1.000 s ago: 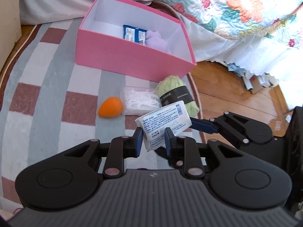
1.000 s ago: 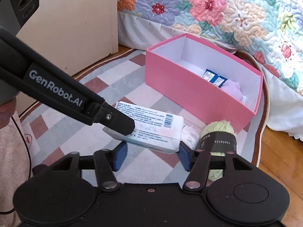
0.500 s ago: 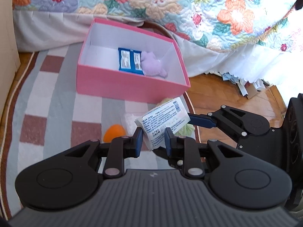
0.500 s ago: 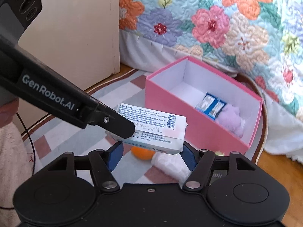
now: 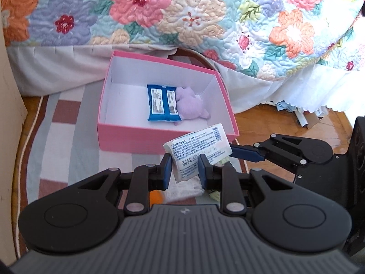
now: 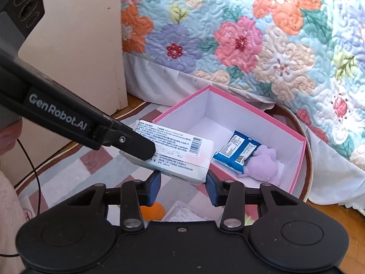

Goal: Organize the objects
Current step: 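Lift the white pack with the left gripper and carry it over the box, then lower the white pack into the box beside the blue pack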

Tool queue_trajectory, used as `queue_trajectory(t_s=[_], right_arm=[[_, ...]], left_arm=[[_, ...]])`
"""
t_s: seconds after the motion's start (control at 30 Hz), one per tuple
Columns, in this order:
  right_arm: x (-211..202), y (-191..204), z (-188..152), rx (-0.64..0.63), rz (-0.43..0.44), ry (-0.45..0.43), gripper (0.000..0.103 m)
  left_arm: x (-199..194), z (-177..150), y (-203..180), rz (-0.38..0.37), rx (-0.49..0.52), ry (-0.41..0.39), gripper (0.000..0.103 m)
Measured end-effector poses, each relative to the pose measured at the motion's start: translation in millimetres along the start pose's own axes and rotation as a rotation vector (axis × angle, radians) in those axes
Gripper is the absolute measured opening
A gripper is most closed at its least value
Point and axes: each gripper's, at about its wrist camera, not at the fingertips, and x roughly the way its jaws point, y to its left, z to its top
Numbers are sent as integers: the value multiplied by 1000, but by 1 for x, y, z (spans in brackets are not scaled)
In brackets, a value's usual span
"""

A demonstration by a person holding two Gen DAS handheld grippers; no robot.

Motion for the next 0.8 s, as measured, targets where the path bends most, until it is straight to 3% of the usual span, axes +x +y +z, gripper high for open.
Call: queue_trajectory(t_s=[0.43,0.63,0.8], right_arm=[[29,-44,33,97,29,72,42],[58,-73,39,161,54,112,42],[86,-93,33,220,66,146,42]], left_arm=[[37,52,-3,37,-10,34,23],[69,65,5,36,-30,16,23],[107,75,13,45,-45,58,24]])
